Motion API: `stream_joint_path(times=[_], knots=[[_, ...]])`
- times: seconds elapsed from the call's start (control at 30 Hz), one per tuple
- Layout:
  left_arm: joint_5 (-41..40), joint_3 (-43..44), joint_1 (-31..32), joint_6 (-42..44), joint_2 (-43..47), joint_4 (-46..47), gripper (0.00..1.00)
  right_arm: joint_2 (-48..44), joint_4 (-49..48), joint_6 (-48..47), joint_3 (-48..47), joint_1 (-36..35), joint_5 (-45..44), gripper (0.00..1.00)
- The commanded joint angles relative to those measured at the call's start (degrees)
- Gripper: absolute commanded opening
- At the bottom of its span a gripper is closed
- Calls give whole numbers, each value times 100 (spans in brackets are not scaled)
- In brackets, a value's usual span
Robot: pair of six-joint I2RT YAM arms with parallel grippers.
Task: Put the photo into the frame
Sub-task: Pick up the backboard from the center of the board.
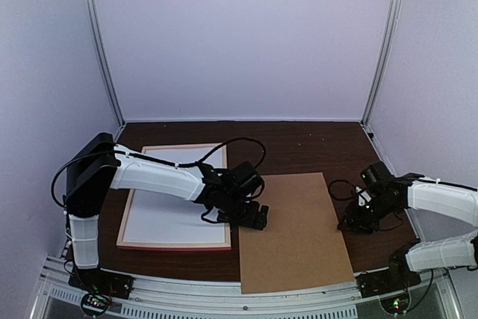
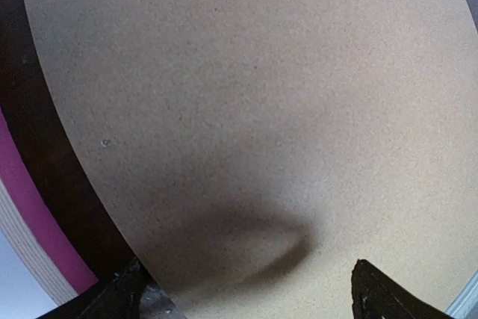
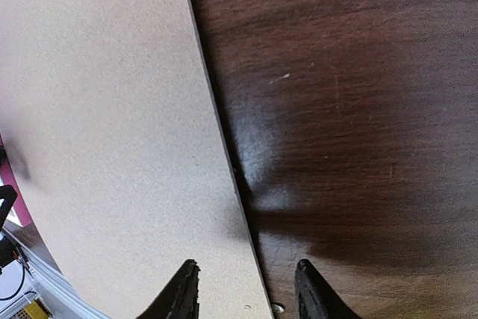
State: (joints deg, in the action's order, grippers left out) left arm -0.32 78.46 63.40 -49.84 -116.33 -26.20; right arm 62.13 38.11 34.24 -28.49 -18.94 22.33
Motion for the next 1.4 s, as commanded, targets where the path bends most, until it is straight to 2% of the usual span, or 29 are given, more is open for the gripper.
stream_joint_path(times=[0.0, 0.2, 0.53, 0.83, 1.37], knots=[[1005, -511, 115, -506, -321, -1079, 98, 325, -89, -147, -24, -57, 112, 44], [1344, -531, 117, -627, -258, -1094, 98, 744, -203, -227, -166, -79, 248, 43], [2021, -472, 118, -943, -277, -116, 97, 545, -468, 245, -197, -217, 788, 39], [2045, -467, 99, -1073, -97, 479, 95, -330, -348, 724, -229, -229, 1106, 33], [2072, 44, -83, -863, -118, 474, 89, -341, -236, 615, -454, -224, 1157, 29]])
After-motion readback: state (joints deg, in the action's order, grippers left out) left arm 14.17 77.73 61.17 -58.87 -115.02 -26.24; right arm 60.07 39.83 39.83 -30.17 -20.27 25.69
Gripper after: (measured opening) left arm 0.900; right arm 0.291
